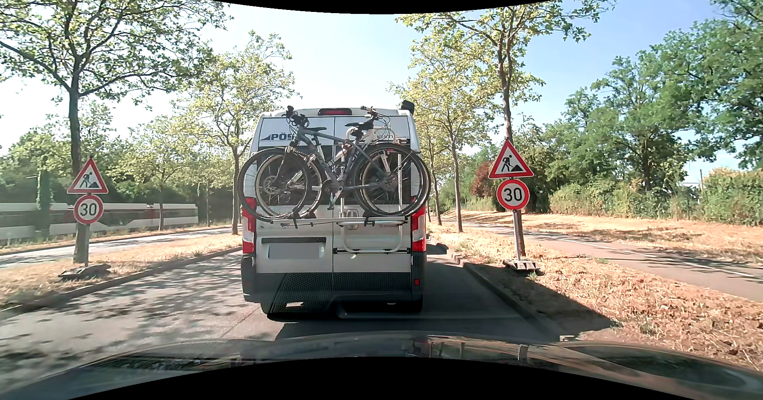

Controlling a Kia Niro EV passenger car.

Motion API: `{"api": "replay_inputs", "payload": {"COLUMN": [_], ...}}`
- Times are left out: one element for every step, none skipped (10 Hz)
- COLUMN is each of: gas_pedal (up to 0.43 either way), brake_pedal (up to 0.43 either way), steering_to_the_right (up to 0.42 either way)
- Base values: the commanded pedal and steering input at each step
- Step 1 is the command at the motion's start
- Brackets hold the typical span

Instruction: Follow the waypoints while adhering to traffic rules and regulations

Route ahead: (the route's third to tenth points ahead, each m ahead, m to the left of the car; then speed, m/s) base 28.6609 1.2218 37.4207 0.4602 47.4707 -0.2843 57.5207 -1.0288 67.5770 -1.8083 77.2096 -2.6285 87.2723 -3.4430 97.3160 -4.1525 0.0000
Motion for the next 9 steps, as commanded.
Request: {"api": "replay_inputs", "payload": {"gas_pedal": [0.000, 0.000, 0.000, 0.000, 0.000, 0.000, 0.000, 0.000, 0.000], "brake_pedal": [0.213, 0.213, 0.213, 0.213, 0.207, 0.220, 0.220, 0.213, 0.220], "steering_to_the_right": [-0.016, -0.016, -0.016, -0.016, -0.016, -0.016, -0.016, -0.016, -0.016]}}
